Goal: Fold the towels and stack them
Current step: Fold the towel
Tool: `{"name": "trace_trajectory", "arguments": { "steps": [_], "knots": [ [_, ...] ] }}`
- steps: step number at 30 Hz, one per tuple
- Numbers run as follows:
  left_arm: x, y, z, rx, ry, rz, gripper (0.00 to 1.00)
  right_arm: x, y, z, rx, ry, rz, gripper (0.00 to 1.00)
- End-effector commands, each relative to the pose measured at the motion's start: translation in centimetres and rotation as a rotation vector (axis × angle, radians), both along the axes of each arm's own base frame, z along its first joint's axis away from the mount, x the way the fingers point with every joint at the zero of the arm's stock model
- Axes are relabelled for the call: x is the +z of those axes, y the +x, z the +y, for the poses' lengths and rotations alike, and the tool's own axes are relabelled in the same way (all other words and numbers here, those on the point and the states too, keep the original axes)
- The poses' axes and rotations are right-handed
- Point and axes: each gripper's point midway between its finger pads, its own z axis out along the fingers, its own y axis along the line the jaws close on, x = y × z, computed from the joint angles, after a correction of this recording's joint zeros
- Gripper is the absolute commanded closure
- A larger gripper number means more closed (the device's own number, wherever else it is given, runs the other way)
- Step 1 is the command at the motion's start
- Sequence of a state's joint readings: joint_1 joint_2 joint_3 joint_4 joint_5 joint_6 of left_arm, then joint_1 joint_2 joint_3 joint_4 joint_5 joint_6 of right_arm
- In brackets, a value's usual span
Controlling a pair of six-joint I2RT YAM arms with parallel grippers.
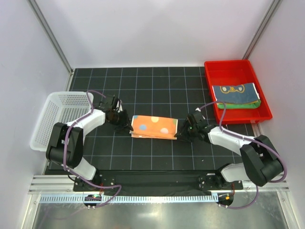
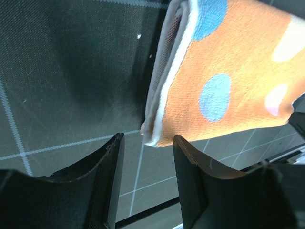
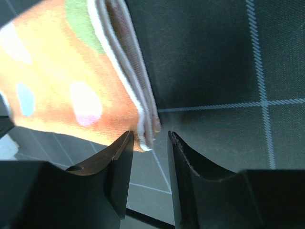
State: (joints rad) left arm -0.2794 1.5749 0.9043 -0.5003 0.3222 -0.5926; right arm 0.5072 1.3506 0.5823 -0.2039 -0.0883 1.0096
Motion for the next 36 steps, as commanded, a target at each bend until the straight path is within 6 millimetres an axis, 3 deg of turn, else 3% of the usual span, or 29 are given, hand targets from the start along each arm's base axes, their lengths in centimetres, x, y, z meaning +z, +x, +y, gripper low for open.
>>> {"name": "trace_trajectory", "arguments": {
  "steps": [1, 6, 15, 21, 26, 32, 36],
  "knots": [
    [1.2, 1.5, -1.0, 0.025, -0.061, -0.061, 0.51, 2.6, 1.5, 1.0, -0.041, 0.081, -0.089, 0.58],
    [0.7, 1.2, -0.8, 0.031, -0.053, -0.051, 0.52, 2.9, 1.4, 1.1, -0.063, 0.103, -0.085, 0.55],
    [-0.8, 0.2, -0.9, 0.033, -0.063, -0.004, 0.56, 0.9, 0.5, 0.8, -0.095, 0.119, -0.045, 0.56],
    [-1.3, 0.0, -1.1, 0.025, -0.075, 0.005, 0.59, 0.8, 0.7, 1.0, -0.118, 0.149, -0.057, 0.59],
    [-1.1, 0.1, -1.3, 0.020, -0.085, -0.001, 0.67, 1.0, 0.7, 0.8, -0.133, 0.154, -0.072, 0.71],
    [-0.3, 0.5, -1.4, 0.018, -0.093, -0.015, 0.97, 2.2, 1.7, 0.8, -0.127, 0.145, -0.123, 0.93],
    [0.4, 0.6, -1.5, 0.014, -0.090, -0.011, 1.00, 2.5, 2.1, 0.3, -0.121, 0.104, -0.137, 0.99]
  ]
}}
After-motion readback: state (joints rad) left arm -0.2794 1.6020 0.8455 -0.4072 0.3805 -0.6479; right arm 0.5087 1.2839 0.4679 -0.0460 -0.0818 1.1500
